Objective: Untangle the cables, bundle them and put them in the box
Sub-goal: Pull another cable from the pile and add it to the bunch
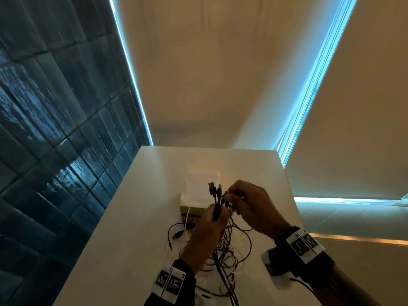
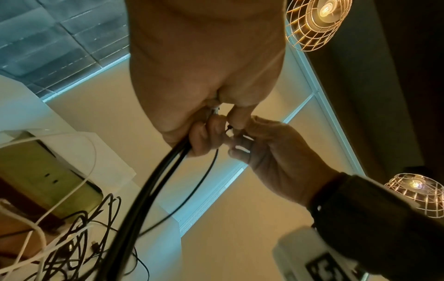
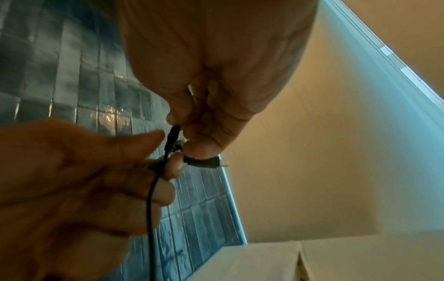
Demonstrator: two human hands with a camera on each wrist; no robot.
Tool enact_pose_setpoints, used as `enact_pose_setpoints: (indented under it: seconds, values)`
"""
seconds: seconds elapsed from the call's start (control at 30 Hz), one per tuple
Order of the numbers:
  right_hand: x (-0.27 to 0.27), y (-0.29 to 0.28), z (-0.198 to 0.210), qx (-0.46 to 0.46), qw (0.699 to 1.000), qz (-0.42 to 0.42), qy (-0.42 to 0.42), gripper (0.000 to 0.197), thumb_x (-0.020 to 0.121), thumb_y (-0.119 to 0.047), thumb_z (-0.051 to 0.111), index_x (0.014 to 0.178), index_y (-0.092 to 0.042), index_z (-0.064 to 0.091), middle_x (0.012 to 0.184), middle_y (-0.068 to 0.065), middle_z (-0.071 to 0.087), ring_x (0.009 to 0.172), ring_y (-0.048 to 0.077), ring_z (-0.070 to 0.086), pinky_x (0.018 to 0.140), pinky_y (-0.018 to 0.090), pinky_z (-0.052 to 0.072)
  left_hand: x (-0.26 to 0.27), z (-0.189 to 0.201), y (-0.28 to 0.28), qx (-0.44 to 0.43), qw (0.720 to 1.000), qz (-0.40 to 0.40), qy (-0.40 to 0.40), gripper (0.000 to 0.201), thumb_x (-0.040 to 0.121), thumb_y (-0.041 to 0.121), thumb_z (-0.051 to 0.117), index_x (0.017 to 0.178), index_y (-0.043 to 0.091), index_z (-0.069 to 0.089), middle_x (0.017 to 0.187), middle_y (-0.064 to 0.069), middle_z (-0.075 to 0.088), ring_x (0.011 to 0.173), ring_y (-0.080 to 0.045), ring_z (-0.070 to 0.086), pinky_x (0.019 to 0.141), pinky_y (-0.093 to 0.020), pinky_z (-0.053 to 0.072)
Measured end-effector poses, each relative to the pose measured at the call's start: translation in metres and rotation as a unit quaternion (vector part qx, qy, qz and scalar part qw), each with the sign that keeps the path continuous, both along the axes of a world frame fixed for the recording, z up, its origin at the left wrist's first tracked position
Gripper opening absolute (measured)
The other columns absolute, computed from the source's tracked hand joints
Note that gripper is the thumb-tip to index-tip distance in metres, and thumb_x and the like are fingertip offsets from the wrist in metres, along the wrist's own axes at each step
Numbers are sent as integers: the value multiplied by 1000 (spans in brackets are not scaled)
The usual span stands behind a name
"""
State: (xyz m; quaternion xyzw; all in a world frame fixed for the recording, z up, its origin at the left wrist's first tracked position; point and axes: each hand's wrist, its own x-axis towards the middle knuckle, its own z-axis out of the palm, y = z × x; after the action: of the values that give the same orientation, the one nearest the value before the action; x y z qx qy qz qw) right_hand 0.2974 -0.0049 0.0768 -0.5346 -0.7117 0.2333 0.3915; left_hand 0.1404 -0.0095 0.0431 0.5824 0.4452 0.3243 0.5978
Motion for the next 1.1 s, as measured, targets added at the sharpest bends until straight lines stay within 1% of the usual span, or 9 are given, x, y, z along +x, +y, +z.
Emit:
enact_pose_setpoints:
  seconds: [0.1, 0.2, 0.3, 0.37, 0.43, 0.57, 0.73, 0.9, 1.1]
  values:
    - [-8, 9, 9, -7, 996, -27, 79, 5, 92, -12, 61, 89, -8, 60, 76, -2, 65, 62, 10, 63, 59, 26, 55, -1, 5, 4, 15, 999, 42, -29, 36, 92, 53, 49, 97, 19, 60, 71, -5, 48, 60, -15, 45, 57, -28, 39]
    - [-15, 6, -4, -83, 987, -7, 140, 15, 92, -22, 60, 105, -16, 57, 83, 3, 69, 73, 14, 68, 69, 33, 60, -3, 10, 9, 10, 992, 94, -89, 27, 98, 41, 46, 100, 23, 66, 81, -10, 61, 73, -28, 57, 69, -40, 47]
    - [-24, -5, -27, -175, 967, 19, 184, 21, 92, -24, 58, 111, -17, 53, 85, 7, 72, 77, 17, 71, 74, 39, 61, -5, 16, 14, -5, 982, 141, -127, 31, 102, 32, 42, 90, 9, 59, 67, 0, 64, 61, -13, 63, 61, -29, 53]
    - [-31, -12, -36, -168, 963, 28, 211, 14, 92, -20, 60, 103, -12, 58, 81, 6, 71, 67, 19, 68, 68, 35, 60, -5, 16, 18, -12, 974, 181, -137, 32, 100, 32, 42, 82, 9, 53, 57, 4, 47, 50, -9, 47, 52, -23, 41]
    - [-36, -16, -37, -141, 957, 26, 253, 15, 92, -17, 61, 91, -3, 62, 72, 2, 68, 56, 20, 58, 56, 32, 52, -5, 15, 20, -25, 966, 205, -156, 33, 98, 37, 44, 79, 11, 52, 57, 3, 40, 54, -13, 37, 54, -27, 35]
    - [-43, -18, -40, -174, 924, 39, 339, 23, 95, -20, 57, 81, -1, 57, 57, 0, 49, 46, 14, 42, 45, 28, 37, -2, 19, 21, -68, 951, 203, -224, 34, 102, 32, 40, 76, 13, 51, 64, -1, 49, 62, -15, 48, 64, -31, 41]
    - [-38, -25, -59, -220, 914, 76, 333, 29, 94, -31, 54, 74, -11, 60, 56, -5, 41, 45, 7, 31, 44, 20, 27, -7, 37, 30, -72, 933, 191, -297, 32, 103, 31, 38, 76, 15, 46, 55, 4, 27, 47, -11, 24, 49, -27, 26]
    - [-36, -25, -64, -205, 922, 41, 327, 30, 94, -31, 52, 75, -11, 64, 58, -6, 47, 47, 5, 34, 44, 18, 29, -21, 48, 39, -89, 931, 139, -326, 29, 98, 25, 41, 104, 2, 58, 62, 2, 34, 54, -10, 31, 52, -24, 31]
    - [-32, -20, -80, -237, 921, 86, 297, 29, 98, -23, 50, 75, -11, 63, 61, -7, 48, 49, 4, 37, 47, 16, 31, -33, 60, 45, -47, 924, 151, -348, 26, 102, 19, 37, 79, 13, 46, 60, 3, 36, 47, -9, 30, 44, -22, 29]
